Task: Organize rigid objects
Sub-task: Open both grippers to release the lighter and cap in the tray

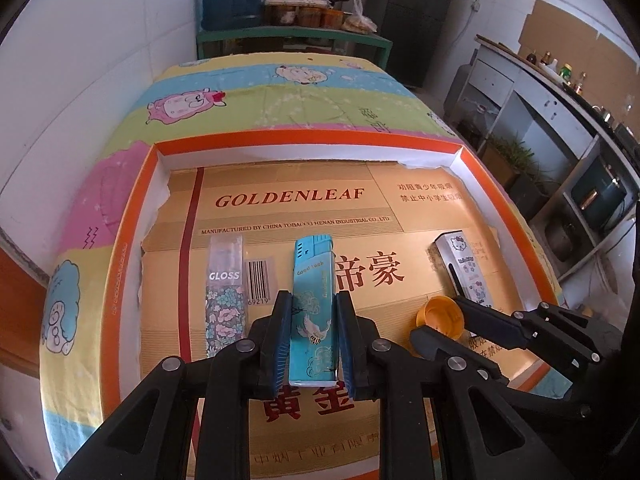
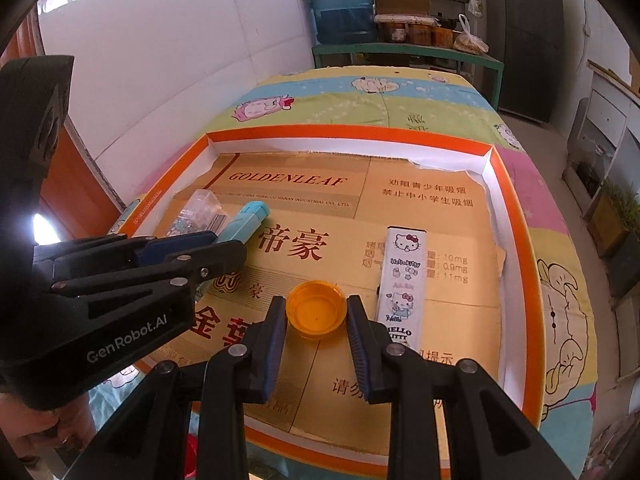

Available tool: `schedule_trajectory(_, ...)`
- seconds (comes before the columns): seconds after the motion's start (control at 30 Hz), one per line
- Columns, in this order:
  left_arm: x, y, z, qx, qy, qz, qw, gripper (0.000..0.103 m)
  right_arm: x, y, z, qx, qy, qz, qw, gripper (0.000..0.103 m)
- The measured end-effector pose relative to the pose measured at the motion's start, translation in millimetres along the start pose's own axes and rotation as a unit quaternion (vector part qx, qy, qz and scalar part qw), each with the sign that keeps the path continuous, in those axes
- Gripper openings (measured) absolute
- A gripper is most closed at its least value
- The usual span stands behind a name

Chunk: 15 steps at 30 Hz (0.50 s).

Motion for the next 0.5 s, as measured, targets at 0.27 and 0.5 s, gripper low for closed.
schedule_trajectory(0.27,1.4,0.9,2.0,0.004,-0.004,-0.002,1.0000,0.023,0.1,0.3,0.9,0.008,-0.007,-0.008,1.000,0.031)
schedule_trajectory(0.5,1.3,6.2,-0.6,0.030,-0.012,-0.019,0.9993,0.024,1.7,1.7,-0.9,0.008,-0.009,-0.010,1.000,0.032)
Point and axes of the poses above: each gripper's, at about its wrist camera, not at the fingertips, and z roughly the way its jaws point, y to its left, x to its underside, the point moved 8 cm from there along z, roughly the way its jaws point, and after that the axes turned 7 degrees about z, right-handed, at the moved point
